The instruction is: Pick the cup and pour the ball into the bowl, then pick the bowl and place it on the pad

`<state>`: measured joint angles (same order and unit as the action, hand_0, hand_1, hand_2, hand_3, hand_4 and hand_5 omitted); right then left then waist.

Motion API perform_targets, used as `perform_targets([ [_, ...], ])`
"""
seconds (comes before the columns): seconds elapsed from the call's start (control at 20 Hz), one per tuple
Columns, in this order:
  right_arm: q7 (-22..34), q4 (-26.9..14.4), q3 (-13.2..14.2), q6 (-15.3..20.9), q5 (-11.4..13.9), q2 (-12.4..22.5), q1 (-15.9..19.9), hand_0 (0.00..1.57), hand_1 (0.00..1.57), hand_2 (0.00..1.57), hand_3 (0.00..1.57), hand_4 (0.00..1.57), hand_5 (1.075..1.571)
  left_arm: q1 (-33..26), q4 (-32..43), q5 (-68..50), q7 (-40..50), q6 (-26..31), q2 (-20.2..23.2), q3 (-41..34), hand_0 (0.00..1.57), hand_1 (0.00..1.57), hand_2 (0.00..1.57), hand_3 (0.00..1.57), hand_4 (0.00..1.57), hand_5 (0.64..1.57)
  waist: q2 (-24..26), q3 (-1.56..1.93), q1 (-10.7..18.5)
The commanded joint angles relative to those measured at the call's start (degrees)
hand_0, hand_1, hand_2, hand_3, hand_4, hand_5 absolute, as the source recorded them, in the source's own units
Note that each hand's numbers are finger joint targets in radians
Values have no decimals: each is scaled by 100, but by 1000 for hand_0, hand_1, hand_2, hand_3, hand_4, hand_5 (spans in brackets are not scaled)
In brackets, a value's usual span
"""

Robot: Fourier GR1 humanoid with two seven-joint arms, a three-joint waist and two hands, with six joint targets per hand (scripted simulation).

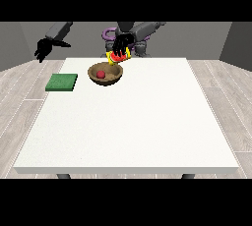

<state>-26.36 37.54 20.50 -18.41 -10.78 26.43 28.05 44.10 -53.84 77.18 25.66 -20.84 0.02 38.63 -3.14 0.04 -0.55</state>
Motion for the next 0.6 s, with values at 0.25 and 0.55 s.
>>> perform_targets([
  [0.25,82,2,-136,50,14,-223,181,0,0,0,161,0,1516,440,218,583,-180,1161,-2,442,0,0,1571,1571,1246,1395,-21,-2,-298],
  [0.55,101,-210,-120,-191,18,-37,2,0,0,0,171,0,1516,1137,263,1105,-608,2079,230,592,1511,1511,1571,1571,1203,1443,342,0,-199],
])
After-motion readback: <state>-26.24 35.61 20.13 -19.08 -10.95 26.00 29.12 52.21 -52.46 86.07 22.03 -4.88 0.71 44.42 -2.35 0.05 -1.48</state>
